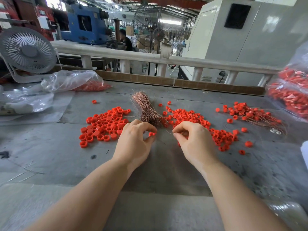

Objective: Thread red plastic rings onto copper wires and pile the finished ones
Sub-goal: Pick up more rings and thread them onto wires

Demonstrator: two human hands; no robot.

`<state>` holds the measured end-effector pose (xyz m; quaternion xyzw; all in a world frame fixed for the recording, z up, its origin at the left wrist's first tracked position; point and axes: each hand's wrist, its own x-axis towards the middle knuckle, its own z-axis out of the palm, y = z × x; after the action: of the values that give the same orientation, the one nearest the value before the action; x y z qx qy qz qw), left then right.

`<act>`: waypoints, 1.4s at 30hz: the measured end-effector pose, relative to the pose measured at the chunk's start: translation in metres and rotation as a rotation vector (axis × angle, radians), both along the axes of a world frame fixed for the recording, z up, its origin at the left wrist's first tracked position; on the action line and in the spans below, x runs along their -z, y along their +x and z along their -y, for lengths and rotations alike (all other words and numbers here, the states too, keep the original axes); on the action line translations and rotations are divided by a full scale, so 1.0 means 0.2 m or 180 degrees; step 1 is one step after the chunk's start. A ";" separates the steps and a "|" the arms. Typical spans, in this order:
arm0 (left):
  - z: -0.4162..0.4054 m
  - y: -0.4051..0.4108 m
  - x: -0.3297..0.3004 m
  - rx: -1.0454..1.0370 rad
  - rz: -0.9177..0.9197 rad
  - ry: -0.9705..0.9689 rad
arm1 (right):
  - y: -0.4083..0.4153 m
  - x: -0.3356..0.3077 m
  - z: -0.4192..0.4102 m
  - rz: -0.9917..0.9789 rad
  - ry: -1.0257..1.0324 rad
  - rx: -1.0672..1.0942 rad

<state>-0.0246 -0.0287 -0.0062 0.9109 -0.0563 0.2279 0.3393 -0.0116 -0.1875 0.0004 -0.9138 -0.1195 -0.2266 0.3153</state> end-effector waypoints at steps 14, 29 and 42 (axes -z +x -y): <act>0.00 -0.01 -0.02 0.0467 0.0170 -0.0578 | -0.05 -0.03 -0.06 0.0091 0.0749 -0.0893; 0.00 -0.02 -0.06 0.1303 -0.0594 -0.3582 | -0.02 0.00 -0.05 0.0225 0.0641 -0.0740; 0.00 -0.03 -0.07 0.0914 -0.0322 -0.3261 | -0.03 -0.06 -0.03 -0.0117 0.2190 -0.0684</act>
<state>-0.0302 -0.0291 0.0073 0.6216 -0.0455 0.1333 0.7706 -0.0169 -0.1814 0.0119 -0.7403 -0.1259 -0.2026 0.6285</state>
